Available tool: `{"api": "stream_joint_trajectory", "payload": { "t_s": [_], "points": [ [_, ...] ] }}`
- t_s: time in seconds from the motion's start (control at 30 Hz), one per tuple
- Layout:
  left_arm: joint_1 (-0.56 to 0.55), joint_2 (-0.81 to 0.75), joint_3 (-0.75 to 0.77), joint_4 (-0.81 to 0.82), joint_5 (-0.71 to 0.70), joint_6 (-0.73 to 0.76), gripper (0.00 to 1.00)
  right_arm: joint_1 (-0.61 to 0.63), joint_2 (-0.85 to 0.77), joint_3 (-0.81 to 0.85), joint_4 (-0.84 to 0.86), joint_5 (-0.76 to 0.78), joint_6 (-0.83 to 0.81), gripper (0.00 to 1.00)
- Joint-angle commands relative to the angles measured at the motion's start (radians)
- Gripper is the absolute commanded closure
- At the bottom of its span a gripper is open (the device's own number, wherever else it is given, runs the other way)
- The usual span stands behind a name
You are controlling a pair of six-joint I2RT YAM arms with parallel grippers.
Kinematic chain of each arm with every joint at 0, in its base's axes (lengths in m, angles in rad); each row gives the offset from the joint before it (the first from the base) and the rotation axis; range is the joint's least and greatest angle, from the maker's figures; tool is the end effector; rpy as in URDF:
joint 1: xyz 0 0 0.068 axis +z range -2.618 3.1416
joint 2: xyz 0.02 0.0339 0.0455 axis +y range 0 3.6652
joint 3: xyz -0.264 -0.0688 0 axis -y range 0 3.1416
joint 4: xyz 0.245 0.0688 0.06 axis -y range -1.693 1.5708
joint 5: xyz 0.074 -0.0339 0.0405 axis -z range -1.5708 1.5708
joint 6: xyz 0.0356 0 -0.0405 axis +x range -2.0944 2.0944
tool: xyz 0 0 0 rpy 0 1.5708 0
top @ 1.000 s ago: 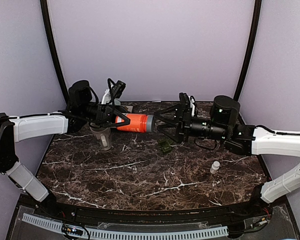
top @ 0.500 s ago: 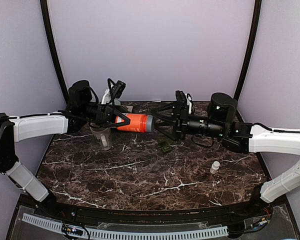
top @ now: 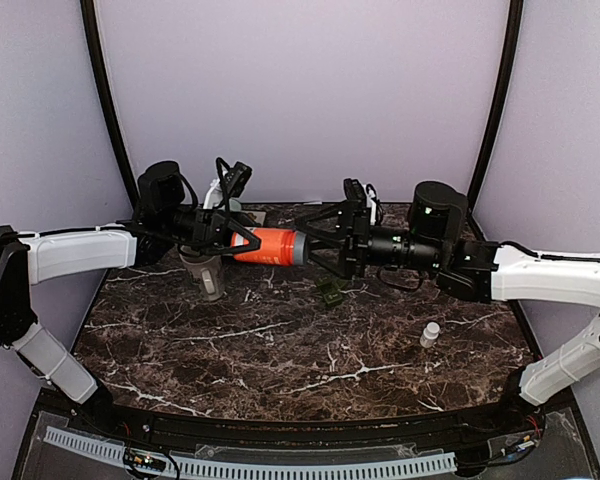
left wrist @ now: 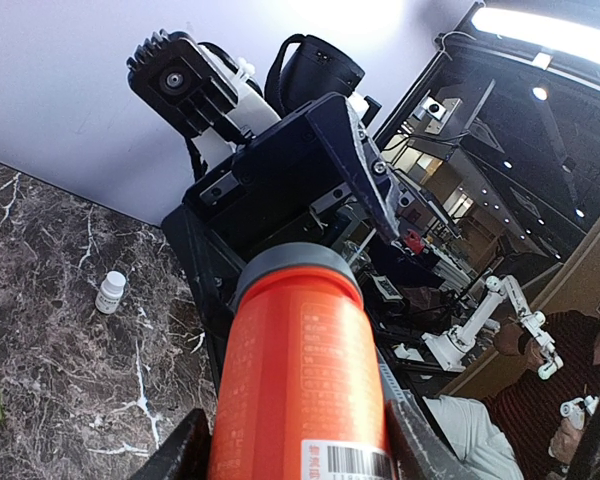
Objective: Sort the pills into containers
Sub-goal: Open the lid of the pill bottle.
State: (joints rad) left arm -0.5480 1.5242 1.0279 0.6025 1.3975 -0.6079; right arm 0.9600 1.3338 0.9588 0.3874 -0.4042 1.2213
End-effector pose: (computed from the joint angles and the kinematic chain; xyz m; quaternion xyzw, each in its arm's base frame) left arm 0.2646 -0.2026 0.3218 0.4628 0.5260 -0.6713 0.2419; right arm 0.1690 0.2658 0.3375 -0.0519 0.7011 0.6833 0.1968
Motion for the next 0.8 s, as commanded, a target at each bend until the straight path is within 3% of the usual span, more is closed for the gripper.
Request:
{"api": "stream_joint_trajectory", "payload": {
  "t_s": [0.0,0.23,0.53,0.63,0.77],
  "points": [
    [-0.006,-0.004,0.03,0.013,0.007,0.019,1.0,0.007,0.019,0.036,0.003,-0.017,-0.016,0.24],
    [-0.006,-0.004,0.032,0.014,0.005,0.02,1.0,0.021,0.04,0.049,-0.017,-0.03,-0.025,0.37],
    [-0.006,-0.006,0.024,0.012,-0.009,0.023,1.0,0.034,0.031,0.078,-0.11,-0.018,-0.107,0.69],
    [-0.005,-0.01,0.021,0.014,-0.019,0.021,1.0,0.034,0.029,0.106,-0.185,-0.014,-0.194,0.74],
    [-0.006,-0.009,0.011,0.047,-0.02,-0.017,1.0,0.032,0.018,0.15,-0.318,0.014,-0.434,0.73]
  ]
}}
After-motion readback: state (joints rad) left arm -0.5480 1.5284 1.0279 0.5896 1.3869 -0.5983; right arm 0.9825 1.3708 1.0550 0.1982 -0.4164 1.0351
